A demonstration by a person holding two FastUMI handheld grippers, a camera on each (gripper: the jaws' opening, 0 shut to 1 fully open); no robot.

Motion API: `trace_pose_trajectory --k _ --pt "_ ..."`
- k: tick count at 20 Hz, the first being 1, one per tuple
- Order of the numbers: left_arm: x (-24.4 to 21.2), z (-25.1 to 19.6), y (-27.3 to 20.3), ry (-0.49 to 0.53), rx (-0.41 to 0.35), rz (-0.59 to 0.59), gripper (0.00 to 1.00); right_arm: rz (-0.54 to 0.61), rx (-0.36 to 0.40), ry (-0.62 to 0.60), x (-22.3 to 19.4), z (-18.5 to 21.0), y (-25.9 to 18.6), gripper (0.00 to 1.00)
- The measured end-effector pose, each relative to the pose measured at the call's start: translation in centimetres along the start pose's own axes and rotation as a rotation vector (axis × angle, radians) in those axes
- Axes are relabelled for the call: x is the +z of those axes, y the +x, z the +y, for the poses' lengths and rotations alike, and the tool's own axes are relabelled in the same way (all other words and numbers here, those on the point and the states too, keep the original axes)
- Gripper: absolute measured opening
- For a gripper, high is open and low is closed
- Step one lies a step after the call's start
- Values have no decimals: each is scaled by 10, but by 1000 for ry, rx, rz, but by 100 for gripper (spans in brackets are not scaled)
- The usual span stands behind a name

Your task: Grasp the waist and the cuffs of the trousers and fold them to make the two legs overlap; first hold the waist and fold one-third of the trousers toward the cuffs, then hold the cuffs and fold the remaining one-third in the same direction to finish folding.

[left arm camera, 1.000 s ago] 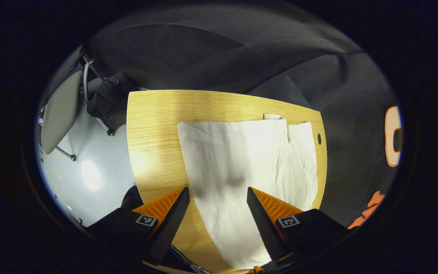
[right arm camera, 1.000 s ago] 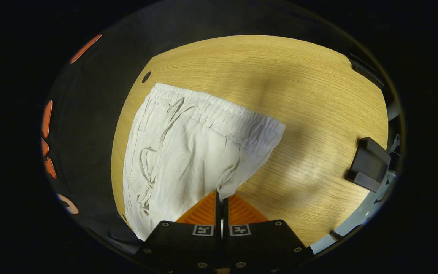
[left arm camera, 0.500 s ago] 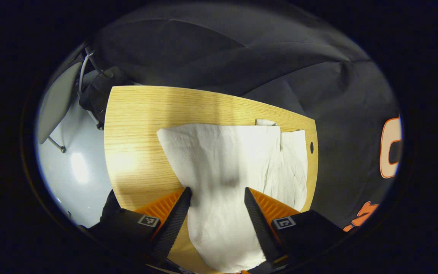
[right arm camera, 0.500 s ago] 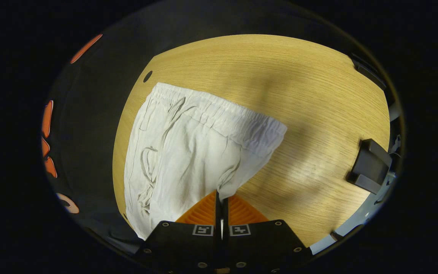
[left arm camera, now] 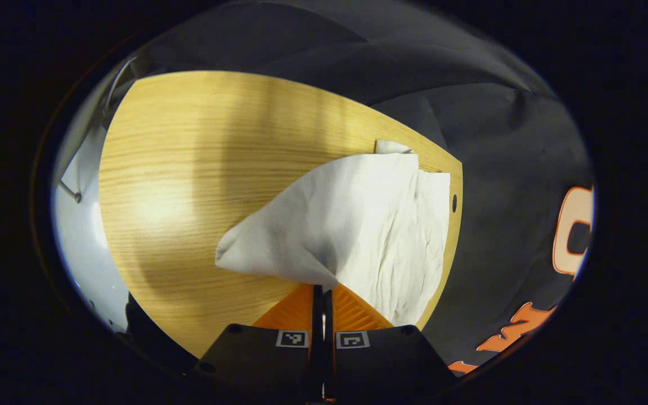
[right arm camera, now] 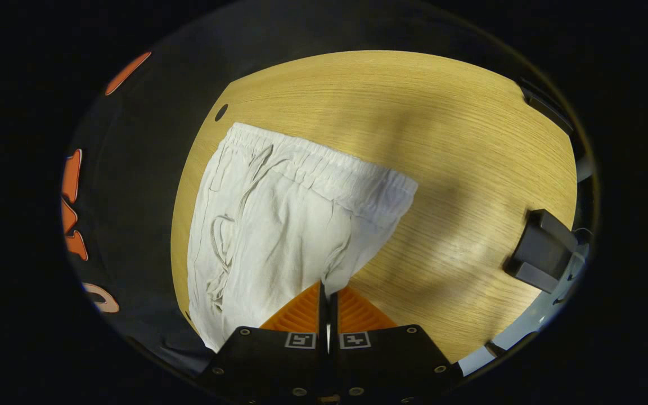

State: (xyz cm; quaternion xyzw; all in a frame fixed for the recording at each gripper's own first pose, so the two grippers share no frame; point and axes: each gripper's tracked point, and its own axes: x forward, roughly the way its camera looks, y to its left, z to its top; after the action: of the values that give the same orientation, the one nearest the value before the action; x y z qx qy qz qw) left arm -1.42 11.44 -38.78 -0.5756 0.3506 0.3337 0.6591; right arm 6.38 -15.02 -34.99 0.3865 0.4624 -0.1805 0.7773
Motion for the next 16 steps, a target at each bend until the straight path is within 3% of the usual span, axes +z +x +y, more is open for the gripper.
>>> trace_pose_trajectory --k 5,10,16 --pt "-1 -38 -48 36 -72 -70 4 13 85 -5 12 17 -30 1" --pt "-6 -83 -59 107 -85 -99 4 31 216 17 29 71 -50 1" --pt "8 -149 -48 121 -115 -93 4 17 253 -14 53 130 -44 1"
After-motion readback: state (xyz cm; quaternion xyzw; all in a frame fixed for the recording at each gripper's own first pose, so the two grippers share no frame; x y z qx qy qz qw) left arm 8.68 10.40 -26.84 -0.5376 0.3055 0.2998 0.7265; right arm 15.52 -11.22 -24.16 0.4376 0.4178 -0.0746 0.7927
